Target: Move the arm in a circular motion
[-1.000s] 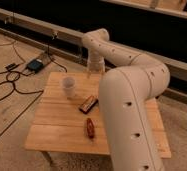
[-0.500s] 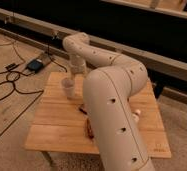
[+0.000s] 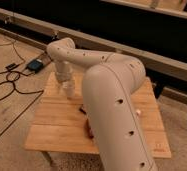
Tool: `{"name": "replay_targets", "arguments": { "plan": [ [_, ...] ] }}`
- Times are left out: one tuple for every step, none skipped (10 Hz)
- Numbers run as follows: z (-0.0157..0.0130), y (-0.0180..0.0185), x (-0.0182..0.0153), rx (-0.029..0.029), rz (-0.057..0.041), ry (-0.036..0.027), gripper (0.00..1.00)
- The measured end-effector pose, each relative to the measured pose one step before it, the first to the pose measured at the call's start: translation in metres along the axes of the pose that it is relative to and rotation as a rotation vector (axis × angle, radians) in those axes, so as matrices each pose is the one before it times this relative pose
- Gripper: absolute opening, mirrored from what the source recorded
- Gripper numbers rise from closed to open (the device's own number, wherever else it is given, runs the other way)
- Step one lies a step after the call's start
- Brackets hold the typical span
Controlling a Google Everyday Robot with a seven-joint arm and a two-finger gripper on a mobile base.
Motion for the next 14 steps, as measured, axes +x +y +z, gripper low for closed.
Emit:
{"name": "replay_targets", "arguments": {
  "plan": [
    [0.00007,-0.00020,0.01196,-0.00144,0.01304,0.00552,0.65],
    [-0.00042,-0.00209,0.01905,-0.00667,0.03449,0.00368,0.65],
    [-0.00033,-0.00356,0.01368,-0.00652,0.03116,0.00041,0.65],
    [-0.00214,-0.00751,0.01738,-0.00602,0.04731,-0.00384,0.65],
    [-0.00403,-0.01181,0.01768,-0.00154,0.05503,-0.00972,0.65],
    [-0.00513,-0.01315,0.01619,0.00157,0.05299,-0.01246,0.65],
    [-0.00562,-0.01354,0.01295,0.00320,0.04794,-0.01437,0.65],
    [-0.00497,-0.01325,0.00945,0.00499,0.04071,-0.01296,0.65],
    [-0.00666,-0.02233,0.01163,0.01025,0.06107,-0.01796,0.65],
    [-0.00333,-0.01623,0.00589,0.00835,0.04034,-0.00983,0.65],
    [-0.00322,-0.02621,0.00342,0.01787,0.05564,-0.01390,0.65],
    [-0.00256,-0.02500,-0.00001,0.01395,0.05385,-0.00970,0.65],
    [-0.00401,-0.03159,-0.00617,0.01753,0.06121,-0.01593,0.65],
    [-0.00490,-0.02520,-0.00912,0.01523,0.04646,-0.01275,0.65]
  ]
}}
